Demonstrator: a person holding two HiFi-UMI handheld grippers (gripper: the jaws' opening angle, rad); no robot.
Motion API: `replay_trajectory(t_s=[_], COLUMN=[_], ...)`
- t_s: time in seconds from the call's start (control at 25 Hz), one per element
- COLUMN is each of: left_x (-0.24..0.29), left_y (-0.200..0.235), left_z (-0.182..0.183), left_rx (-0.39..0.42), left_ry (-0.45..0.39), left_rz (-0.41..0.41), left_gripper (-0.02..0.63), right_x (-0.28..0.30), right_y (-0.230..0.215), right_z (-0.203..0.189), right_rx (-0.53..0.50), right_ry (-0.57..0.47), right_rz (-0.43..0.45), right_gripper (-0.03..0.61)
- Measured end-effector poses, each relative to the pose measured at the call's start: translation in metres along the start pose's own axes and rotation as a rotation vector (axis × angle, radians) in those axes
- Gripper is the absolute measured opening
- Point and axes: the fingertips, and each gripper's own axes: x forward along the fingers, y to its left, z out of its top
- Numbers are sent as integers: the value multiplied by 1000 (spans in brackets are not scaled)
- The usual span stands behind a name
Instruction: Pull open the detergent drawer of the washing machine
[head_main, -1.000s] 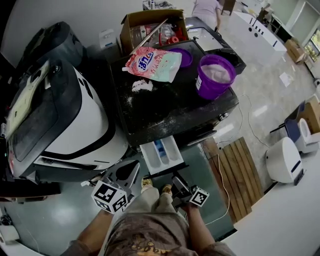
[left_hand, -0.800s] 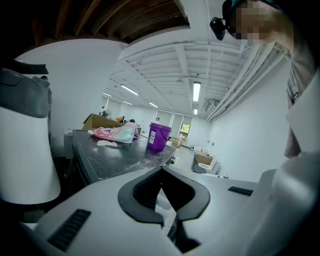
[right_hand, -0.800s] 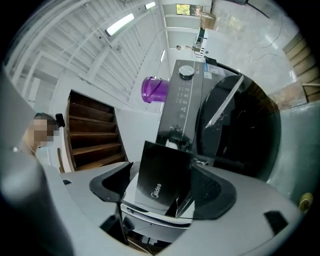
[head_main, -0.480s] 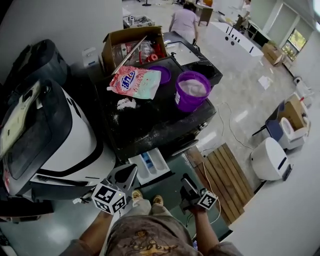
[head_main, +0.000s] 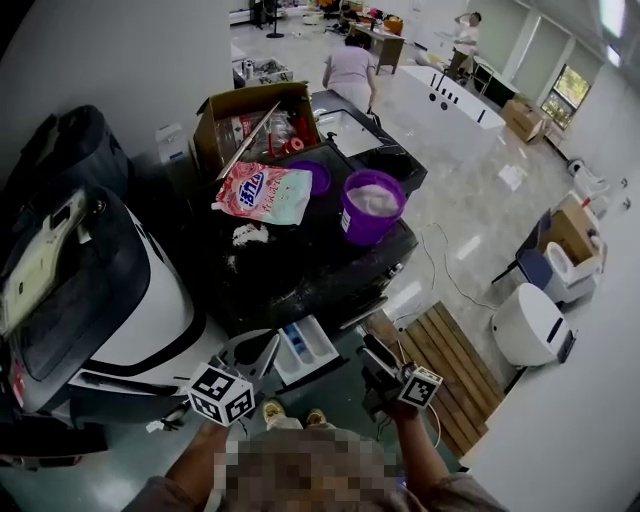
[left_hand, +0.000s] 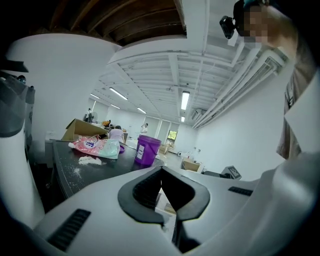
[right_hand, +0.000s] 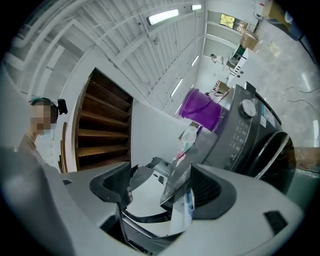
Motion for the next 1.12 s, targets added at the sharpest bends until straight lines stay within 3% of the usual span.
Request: replay_trajectory(t_s=[0.12,0.28,0.56,0.76,1.12], left_x=[0,-4,-6,-9,-14], left_y=[3,10,18,26,39], left_z=[8,15,13,4,-10], left_rx=[22,33,117,85,67], left_ry=[-9,-32,-42,-46,-45], left_rz=[-9,5,68,100,149], left_gripper=[21,21,21,21,21], right_x=[15,38,66,64,55], right_y=[7,29,53,45,33], right_z=[-5,-4,-11,-21,-21], right_rx=[-12,-103,-320,-463,-676], right_ry=[32,62,126,153,167], right_rz=[-10,14,-19,-87,-214], right_gripper=[364,325,190,93,31])
